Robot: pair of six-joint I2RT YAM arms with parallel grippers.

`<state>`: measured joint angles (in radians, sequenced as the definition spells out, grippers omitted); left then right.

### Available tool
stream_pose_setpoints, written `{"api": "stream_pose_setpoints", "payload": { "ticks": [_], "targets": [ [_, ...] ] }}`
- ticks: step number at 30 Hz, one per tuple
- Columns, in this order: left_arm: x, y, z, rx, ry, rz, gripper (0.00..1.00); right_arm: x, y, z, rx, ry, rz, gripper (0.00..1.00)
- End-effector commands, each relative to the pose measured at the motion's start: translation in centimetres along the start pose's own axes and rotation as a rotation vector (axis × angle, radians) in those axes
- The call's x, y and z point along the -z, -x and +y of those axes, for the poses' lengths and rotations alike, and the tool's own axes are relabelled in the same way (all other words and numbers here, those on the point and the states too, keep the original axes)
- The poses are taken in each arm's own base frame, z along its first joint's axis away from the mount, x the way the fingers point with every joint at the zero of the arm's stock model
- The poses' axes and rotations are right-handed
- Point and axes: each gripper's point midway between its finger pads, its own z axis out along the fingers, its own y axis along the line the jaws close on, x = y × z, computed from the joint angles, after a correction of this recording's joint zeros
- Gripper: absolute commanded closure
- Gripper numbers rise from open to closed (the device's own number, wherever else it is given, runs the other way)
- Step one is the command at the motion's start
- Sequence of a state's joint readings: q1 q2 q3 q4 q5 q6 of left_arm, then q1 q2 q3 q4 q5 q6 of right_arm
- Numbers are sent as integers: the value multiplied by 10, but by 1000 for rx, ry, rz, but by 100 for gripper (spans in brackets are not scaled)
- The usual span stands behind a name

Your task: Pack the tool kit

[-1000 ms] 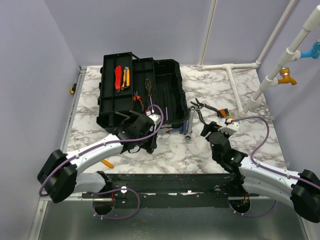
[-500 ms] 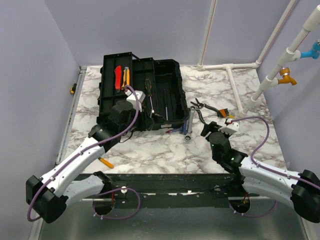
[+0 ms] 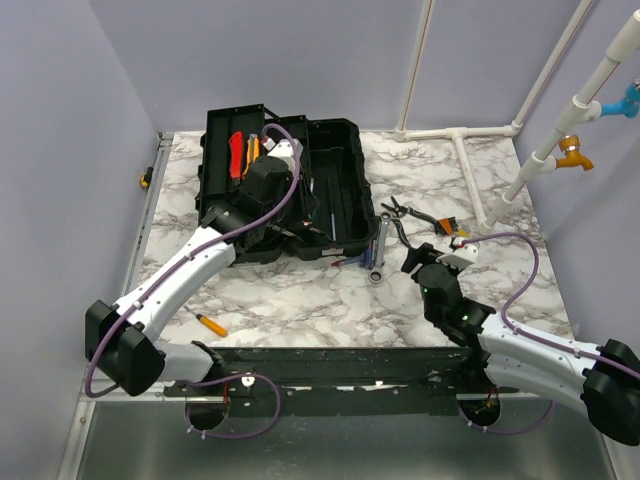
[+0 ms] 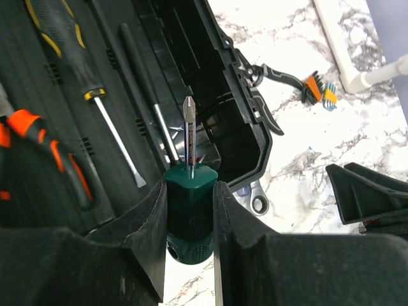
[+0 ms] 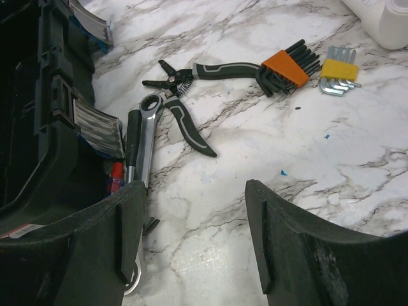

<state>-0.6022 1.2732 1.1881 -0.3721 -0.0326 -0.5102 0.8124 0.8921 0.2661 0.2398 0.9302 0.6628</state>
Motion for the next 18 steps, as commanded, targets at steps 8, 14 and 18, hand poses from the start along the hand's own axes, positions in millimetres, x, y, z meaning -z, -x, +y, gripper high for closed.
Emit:
{"api": "stream_pose_setpoints", "payload": {
  "ticks": [8,14,18],
  "targets": [
    [-47,0,-38,-1,-133,156,100,-1,5,3,-27,-7,-11,30],
    [-78,-5,-25,-47,-65,181,97,-1,5,3,-28,-10,-11,30],
    [-91,4,-15,-81,-6,169,93,-1,5,3,-29,-11,-11,30]
  ]
}}
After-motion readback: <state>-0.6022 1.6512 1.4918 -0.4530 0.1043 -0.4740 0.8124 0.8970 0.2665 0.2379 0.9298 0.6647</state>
